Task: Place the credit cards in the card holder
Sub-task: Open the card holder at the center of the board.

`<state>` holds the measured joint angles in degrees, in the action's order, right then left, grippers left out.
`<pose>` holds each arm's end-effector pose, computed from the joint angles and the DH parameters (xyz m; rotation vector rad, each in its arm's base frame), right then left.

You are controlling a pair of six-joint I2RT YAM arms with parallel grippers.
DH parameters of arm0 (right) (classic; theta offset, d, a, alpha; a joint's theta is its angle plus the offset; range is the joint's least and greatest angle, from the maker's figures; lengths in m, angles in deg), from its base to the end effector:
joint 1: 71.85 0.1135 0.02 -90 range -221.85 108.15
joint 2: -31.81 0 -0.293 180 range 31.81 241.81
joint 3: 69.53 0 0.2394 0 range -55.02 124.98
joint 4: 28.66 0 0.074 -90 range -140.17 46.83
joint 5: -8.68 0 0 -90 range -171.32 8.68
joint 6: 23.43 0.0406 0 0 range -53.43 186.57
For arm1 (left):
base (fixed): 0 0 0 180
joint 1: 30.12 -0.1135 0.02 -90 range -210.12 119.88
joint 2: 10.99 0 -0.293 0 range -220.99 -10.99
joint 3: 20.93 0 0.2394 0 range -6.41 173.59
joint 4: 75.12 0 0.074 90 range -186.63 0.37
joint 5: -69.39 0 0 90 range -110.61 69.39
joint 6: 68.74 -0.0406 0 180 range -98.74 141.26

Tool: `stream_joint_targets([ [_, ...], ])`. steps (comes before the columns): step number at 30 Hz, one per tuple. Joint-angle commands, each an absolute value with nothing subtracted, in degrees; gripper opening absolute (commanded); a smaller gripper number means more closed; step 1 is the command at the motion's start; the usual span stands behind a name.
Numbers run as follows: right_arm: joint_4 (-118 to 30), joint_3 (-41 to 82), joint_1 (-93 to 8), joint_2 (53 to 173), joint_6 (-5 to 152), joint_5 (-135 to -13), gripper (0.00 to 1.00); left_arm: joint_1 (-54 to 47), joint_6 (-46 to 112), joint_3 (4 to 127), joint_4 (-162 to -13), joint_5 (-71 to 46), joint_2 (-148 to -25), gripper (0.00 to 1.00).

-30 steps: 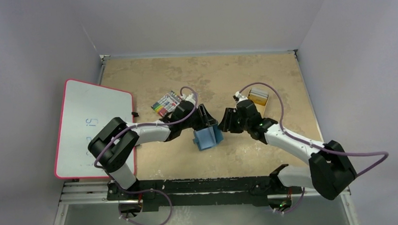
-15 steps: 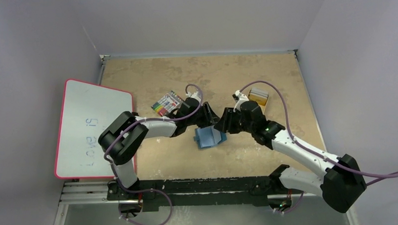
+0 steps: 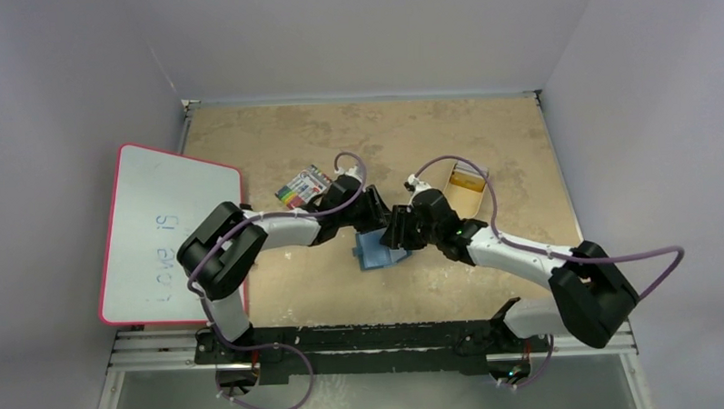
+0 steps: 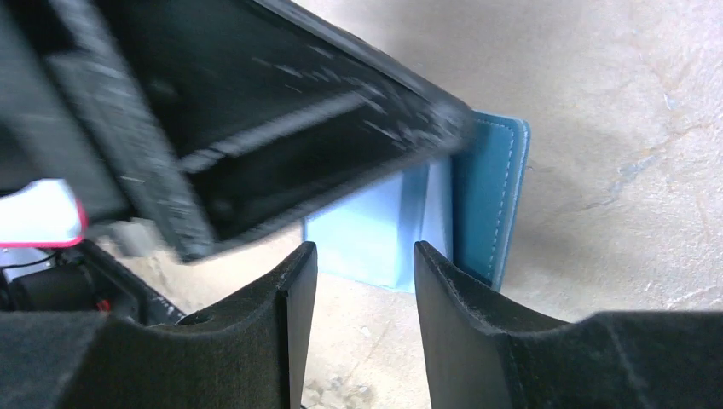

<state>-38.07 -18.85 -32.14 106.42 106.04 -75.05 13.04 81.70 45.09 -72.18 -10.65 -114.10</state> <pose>0.1946 0.1674 0.2360 -0.0725 2.2936 0.8849 0.2664 -0.2594 0.1905 -0.2535 2.4132 -1.1402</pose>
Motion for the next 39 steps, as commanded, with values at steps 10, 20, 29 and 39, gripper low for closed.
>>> stream_joint_targets([
  [10, -37.3, -19.1, -32.0, 111.4, 104.9, -82.3, 0.51, 5.6, 76.0, 40.7, -92.5, -17.0, -95.6, 0.45],
  [20, -35.5, -20.8, -32.0, 114.8, 105.2, -82.3, 0.52, 6.3, 82.1, 27.2, -73.2, -3.6, -96.6, 0.51],
  [29, -36.3, -20.8, -32.0, 114.7, 105.6, -81.3, 0.50, 9.0, 82.6, 26.2, -68.0, -4.5, -99.9, 0.49],
  [39, -35.2, -21.8, -32.0, 115.0, 106.2, -80.4, 0.50, 11.6, 78.4, 28.7, -64.8, -3.3, -103.1, 0.47],
])
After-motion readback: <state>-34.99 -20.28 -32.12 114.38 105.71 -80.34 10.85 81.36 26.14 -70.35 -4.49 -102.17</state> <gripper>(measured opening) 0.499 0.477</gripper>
